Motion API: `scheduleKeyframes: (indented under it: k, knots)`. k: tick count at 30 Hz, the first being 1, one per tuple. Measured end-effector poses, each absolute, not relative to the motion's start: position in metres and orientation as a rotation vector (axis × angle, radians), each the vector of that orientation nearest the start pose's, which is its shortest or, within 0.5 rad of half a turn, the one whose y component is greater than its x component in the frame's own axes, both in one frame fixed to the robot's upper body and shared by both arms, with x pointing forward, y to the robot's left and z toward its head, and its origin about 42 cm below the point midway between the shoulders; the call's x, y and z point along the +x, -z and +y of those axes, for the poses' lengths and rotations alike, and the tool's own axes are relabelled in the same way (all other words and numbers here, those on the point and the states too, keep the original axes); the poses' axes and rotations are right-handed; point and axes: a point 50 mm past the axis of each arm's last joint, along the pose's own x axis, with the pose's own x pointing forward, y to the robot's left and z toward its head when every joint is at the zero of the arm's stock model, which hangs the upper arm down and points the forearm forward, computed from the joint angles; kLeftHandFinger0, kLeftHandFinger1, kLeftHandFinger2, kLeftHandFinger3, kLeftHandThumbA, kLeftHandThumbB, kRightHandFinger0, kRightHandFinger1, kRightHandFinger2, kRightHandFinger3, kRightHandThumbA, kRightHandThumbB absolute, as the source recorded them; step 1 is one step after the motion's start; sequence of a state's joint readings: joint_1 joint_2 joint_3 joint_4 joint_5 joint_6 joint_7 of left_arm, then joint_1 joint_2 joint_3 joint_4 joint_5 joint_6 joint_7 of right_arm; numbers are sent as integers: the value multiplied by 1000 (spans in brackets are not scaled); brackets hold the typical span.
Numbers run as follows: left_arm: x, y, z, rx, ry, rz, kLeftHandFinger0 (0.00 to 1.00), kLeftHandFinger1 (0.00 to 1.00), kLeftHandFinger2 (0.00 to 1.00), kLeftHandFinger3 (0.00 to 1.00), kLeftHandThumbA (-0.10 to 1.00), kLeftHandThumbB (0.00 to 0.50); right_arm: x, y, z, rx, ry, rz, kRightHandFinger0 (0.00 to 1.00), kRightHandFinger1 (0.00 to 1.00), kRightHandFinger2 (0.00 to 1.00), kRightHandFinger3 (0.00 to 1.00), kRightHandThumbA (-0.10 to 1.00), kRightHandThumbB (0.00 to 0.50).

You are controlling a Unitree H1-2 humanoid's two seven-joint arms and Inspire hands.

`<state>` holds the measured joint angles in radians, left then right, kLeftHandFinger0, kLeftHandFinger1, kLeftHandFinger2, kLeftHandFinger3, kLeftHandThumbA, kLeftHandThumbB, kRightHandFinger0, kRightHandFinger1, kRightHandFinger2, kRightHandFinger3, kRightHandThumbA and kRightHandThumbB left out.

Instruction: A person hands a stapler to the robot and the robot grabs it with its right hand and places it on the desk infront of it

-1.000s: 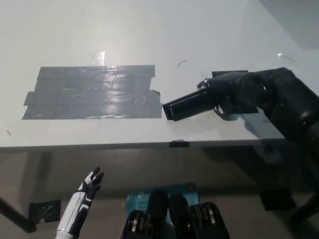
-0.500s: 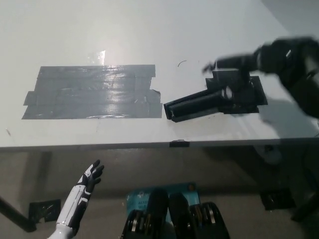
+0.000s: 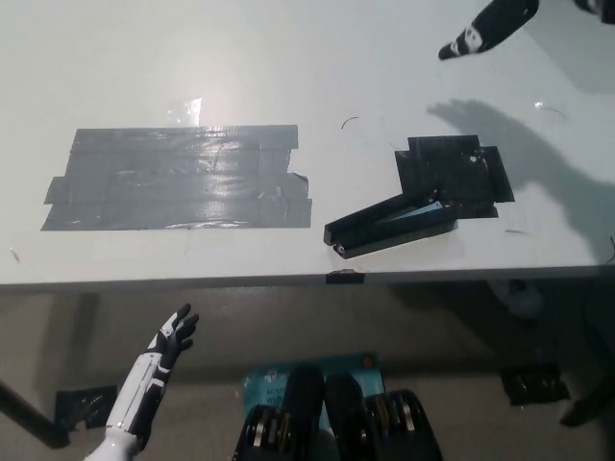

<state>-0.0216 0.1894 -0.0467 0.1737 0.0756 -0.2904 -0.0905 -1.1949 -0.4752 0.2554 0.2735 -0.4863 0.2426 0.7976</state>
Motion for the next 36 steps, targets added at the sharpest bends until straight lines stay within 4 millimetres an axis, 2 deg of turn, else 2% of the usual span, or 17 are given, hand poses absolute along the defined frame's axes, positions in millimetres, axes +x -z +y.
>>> scheduleKeyframes:
  k: [1, 2, 5, 8, 13, 17, 19, 20, 21, 22, 23, 26, 27, 31, 32, 34, 36]
  knots:
    - [286, -76, 258, 266, 168, -122, 1000, 1000, 1000, 1000, 1000, 500, 503, -492, -203, -1204, -511, -273, 1000, 1000, 1000, 1000, 814, 437]
    - [286, -76, 258, 266, 168, -123, 1000, 1000, 1000, 1000, 1000, 500, 500, -495, -205, -1188, -498, -294, 1000, 1000, 1000, 1000, 910, 487]
    - [288, -78, 258, 267, 171, -126, 1000, 1000, 1000, 1000, 1000, 500, 480, -510, -214, -1123, -463, -405, 1000, 1000, 1000, 1000, 854, 413]
    - [291, -80, 257, 267, 172, -130, 1000, 1000, 1000, 1000, 1000, 500, 459, -514, -219, -1082, -448, -485, 1000, 1000, 1000, 1000, 817, 423]
    - [294, -81, 256, 267, 173, -131, 1000, 1000, 1000, 1000, 1000, 500, 427, -494, -232, -1017, -446, -544, 1000, 1000, 1000, 1000, 770, 436]
    - [293, -78, 256, 266, 173, -123, 1000, 1000, 1000, 1000, 1000, 500, 391, -444, -251, -928, -457, -537, 1000, 1000, 1000, 1000, 742, 426]
    - [292, -77, 256, 265, 173, -119, 1000, 1000, 1000, 1000, 1000, 500, 378, -422, -256, -891, -466, -521, 1000, 1000, 1000, 1000, 828, 403]
    - [291, -76, 256, 265, 174, -115, 1000, 1000, 1000, 1000, 1000, 500, 364, -400, -260, -850, -472, -501, 1000, 1000, 1000, 1000, 839, 405]
    - [291, -76, 256, 264, 174, -115, 1000, 1000, 1000, 1000, 1000, 500, 362, -399, -260, -844, -471, -506, 1000, 1000, 1000, 1000, 855, 398]
    - [289, -74, 256, 262, 173, -107, 1000, 1000, 1000, 1000, 1000, 500, 340, -370, -262, -782, -479, -480, 1000, 1000, 1000, 1000, 887, 408]
    - [288, -73, 256, 262, 173, -103, 1000, 1000, 1000, 1000, 1000, 500, 333, -359, -262, -755, -484, -466, 1000, 1000, 1000, 1000, 951, 415]
    - [283, -68, 256, 258, 173, -89, 1000, 1000, 1000, 1000, 1000, 500, 295, -310, -256, -622, -490, -397, 1000, 1000, 1000, 1000, 959, 313]
    - [281, -66, 256, 257, 172, -83, 1000, 1000, 1000, 1000, 1000, 500, 284, -291, -253, -566, -492, -357, 1000, 1000, 1000, 1000, 972, 312]
    - [270, -59, 257, 253, 170, -55, 1000, 1000, 1000, 1000, 1000, 500, 248, -233, -242, -372, -465, -226, 1000, 1000, 1000, 1000, 979, 398]
    - [265, -55, 257, 251, 169, -42, 1000, 1000, 1000, 1000, 1000, 500, 236, -207, -238, -279, -433, -162, 1000, 1000, 1000, 1000, 975, 384]
    - [258, -51, 258, 249, 167, -24, 1000, 1000, 1000, 1000, 1000, 500, 226, -173, -233, -165, -389, -77, 1000, 1000, 1000, 1000, 937, 357]
    - [254, -48, 258, 247, 168, -14, 1000, 1000, 1000, 1000, 1000, 500, 221, -147, -229, -75, -344, -13, 1000, 1000, 1000, 1000, 925, 297]
